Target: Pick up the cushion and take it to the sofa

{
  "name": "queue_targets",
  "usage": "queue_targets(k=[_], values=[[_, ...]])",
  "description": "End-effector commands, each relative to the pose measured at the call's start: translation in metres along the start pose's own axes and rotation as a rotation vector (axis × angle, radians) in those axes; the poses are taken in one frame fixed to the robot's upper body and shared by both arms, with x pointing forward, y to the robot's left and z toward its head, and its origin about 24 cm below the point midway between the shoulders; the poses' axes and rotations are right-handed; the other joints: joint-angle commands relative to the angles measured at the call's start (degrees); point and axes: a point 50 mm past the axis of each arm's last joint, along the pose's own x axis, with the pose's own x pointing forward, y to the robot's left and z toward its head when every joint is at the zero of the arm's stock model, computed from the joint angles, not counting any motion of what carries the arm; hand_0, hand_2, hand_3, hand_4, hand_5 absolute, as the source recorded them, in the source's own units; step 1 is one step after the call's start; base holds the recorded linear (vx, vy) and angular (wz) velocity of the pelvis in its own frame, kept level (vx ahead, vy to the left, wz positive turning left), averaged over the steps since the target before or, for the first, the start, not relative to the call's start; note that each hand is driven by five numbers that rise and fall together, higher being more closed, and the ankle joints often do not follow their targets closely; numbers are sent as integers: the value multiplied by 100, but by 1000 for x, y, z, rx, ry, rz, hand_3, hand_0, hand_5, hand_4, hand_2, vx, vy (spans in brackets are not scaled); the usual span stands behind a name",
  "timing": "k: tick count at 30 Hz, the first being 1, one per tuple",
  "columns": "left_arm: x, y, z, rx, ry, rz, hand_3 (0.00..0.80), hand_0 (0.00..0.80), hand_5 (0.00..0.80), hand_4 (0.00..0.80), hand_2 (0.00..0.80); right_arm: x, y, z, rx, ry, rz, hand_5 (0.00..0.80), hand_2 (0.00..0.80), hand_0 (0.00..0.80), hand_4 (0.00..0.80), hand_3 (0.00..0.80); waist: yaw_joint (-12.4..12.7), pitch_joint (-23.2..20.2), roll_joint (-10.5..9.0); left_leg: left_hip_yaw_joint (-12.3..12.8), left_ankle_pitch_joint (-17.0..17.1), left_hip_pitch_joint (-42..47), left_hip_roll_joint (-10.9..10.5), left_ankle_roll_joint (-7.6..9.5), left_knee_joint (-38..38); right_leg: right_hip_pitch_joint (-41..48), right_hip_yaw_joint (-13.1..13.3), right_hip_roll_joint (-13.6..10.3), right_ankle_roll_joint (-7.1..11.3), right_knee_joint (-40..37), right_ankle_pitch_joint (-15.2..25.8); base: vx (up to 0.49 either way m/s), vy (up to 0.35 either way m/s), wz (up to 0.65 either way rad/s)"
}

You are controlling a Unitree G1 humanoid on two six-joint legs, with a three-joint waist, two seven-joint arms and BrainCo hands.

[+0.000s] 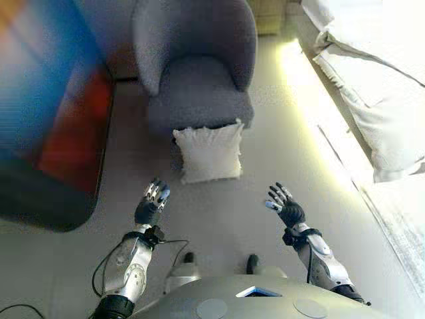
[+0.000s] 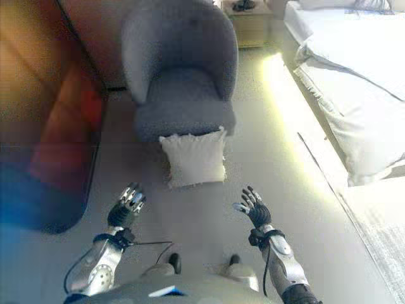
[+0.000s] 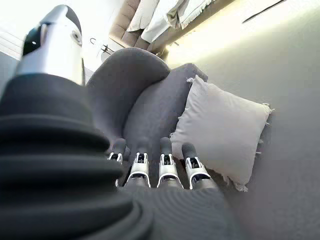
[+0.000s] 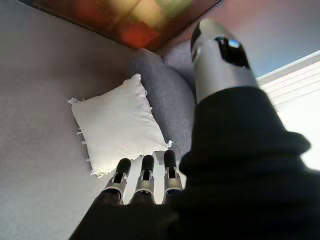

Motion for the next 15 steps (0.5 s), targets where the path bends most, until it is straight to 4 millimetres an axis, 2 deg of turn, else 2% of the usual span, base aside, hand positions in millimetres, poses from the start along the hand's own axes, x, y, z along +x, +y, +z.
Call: queue_targets(k=[1, 15], values=[[13, -11, 36, 44, -159, -115, 0, 0, 0, 0, 0, 12, 19, 32, 40, -163, 69, 0, 0, 0, 0, 0, 31, 90, -111, 50, -219, 106, -300, 279, 31, 64, 50, 181, -53, 44, -23, 0, 0, 0], [12, -10, 37, 61, -178, -79, 0, 0, 0, 0, 0, 12, 18, 32, 40, -168, 69, 0, 0, 0, 0, 0, 39, 124, -113, 57, -230, 120, -313, 293, 31, 71, 56, 178, -60, 44, -28, 0, 0, 0]])
